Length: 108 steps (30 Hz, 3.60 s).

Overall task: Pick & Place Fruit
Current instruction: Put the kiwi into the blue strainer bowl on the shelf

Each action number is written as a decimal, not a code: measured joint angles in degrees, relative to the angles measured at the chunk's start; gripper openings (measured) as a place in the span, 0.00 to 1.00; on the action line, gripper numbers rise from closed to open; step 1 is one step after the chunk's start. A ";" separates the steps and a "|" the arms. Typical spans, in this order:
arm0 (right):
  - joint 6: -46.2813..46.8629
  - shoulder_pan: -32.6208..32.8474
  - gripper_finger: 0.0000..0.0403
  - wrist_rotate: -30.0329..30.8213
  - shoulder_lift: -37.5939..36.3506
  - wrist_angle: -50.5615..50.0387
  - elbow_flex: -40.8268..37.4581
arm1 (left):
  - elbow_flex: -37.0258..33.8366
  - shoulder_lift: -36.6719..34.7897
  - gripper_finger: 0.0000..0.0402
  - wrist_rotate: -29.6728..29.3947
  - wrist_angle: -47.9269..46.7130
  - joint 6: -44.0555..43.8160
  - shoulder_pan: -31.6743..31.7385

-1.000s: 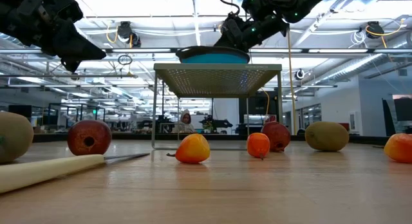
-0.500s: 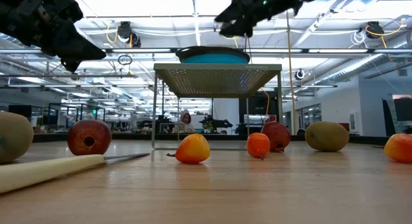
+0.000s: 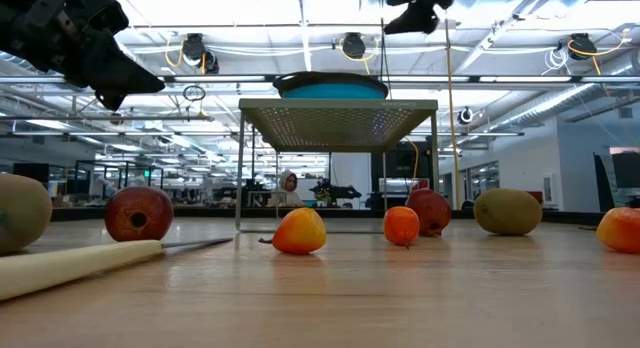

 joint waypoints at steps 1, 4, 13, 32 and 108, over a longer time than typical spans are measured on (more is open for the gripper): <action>0.23 0.84 0.86 0.59 -0.66 -1.86 0.00 | 0.00 0.00 0.04 0.00 0.00 0.00 0.00; 0.39 3.09 0.84 0.67 -2.56 -7.94 -0.02 | 0.00 0.00 0.04 0.00 0.00 0.00 -0.02; 5.58 8.84 0.77 0.73 -7.20 -20.82 -0.02 | 0.00 0.01 0.04 0.02 0.00 0.17 0.00; 4.93 14.03 0.47 5.15 -8.30 -31.31 -0.02 | 0.00 0.00 0.04 0.02 0.02 0.03 0.00; -2.53 24.80 0.84 10.16 3.48 -7.17 -31.44 | 0.00 0.01 0.04 0.04 0.09 -3.19 -0.01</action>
